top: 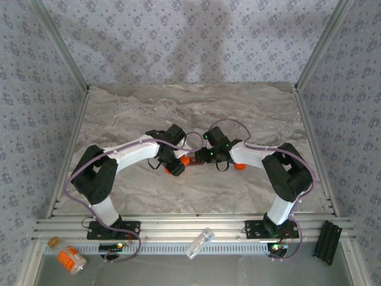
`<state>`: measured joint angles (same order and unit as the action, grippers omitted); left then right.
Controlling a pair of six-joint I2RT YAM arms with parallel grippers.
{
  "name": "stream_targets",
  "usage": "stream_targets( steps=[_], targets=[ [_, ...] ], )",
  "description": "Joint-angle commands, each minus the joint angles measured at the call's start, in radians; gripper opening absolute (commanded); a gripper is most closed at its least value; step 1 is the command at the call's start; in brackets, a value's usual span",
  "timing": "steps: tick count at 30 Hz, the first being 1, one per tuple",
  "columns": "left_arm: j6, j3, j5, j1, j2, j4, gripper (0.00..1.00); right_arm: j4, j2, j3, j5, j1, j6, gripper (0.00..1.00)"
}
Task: Sort the pills into containers
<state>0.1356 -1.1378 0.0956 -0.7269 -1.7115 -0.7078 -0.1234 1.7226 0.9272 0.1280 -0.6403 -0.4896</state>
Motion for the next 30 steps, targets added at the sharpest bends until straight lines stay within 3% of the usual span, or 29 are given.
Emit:
stream_targets(
  steps=[1, 30],
  targets=[
    [0.023, -0.040, -0.016, -0.007, -0.008, -0.049, 0.00, -0.054, 0.032, -0.021, -0.007, -0.011, -0.009, 0.55],
    [0.052, -0.090, -0.052, -0.028, -0.055, -0.094, 0.00, -0.052, 0.034, -0.021, -0.005, -0.011, -0.010, 0.55]
  ],
)
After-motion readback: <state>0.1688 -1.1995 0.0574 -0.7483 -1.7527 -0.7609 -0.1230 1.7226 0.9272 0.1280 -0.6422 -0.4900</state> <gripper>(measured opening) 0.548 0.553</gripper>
